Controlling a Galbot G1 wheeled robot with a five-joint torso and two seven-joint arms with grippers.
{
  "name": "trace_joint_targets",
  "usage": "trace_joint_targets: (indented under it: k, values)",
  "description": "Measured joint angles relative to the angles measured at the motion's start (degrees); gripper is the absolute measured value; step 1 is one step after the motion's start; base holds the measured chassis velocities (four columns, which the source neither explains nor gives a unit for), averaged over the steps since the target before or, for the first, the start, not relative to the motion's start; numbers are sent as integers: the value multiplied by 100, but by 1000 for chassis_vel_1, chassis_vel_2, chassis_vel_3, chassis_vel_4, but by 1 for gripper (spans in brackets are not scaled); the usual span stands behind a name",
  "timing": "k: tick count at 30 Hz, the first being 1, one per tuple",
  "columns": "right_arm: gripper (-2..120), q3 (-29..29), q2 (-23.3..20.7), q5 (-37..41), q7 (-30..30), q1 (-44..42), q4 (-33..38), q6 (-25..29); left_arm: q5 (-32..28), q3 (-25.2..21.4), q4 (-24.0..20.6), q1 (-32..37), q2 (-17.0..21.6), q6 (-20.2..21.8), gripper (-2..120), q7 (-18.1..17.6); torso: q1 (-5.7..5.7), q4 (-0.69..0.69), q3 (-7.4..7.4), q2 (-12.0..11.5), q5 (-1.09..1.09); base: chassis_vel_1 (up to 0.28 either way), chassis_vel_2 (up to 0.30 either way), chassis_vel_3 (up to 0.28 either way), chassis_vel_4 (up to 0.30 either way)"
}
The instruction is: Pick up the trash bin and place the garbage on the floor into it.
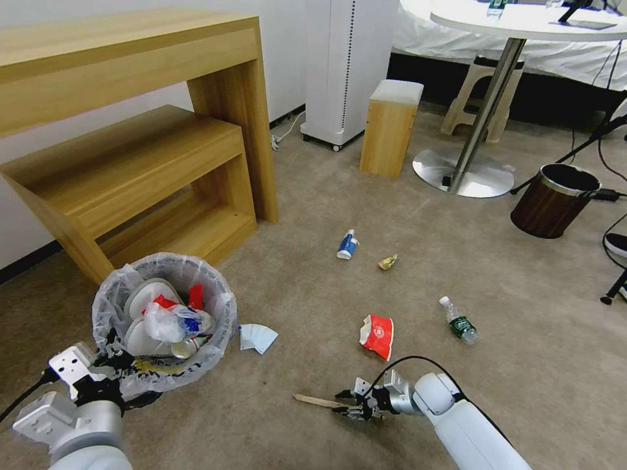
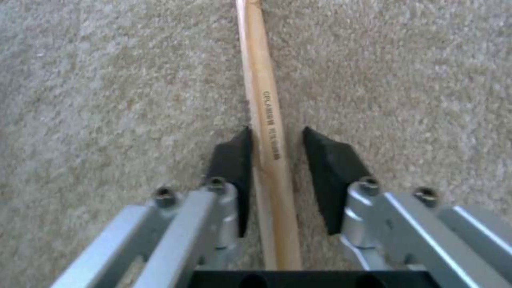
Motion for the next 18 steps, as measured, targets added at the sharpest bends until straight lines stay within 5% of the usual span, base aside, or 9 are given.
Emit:
trace_joint_targets:
  k: [7, 13, 18]
  values:
    - [0, 44, -12, -77, -11, -6, 0, 55, -4, -6, 3, -3, 6, -4, 1, 1, 0, 0, 0, 0, 0, 0, 0, 0, 0]
    - [0, 92, -59, -144, -8, -30, 29, 132, 2, 3, 2, -5, 10, -4, 1, 2, 0, 0, 0, 0, 1, 0, 0, 0, 0]
    - [0, 169, -312, 409, 227, -212, 712, 327, 60, 72, 11, 11, 8, -4, 1, 4, 0, -1, 0, -1, 1, 0, 0, 0, 0]
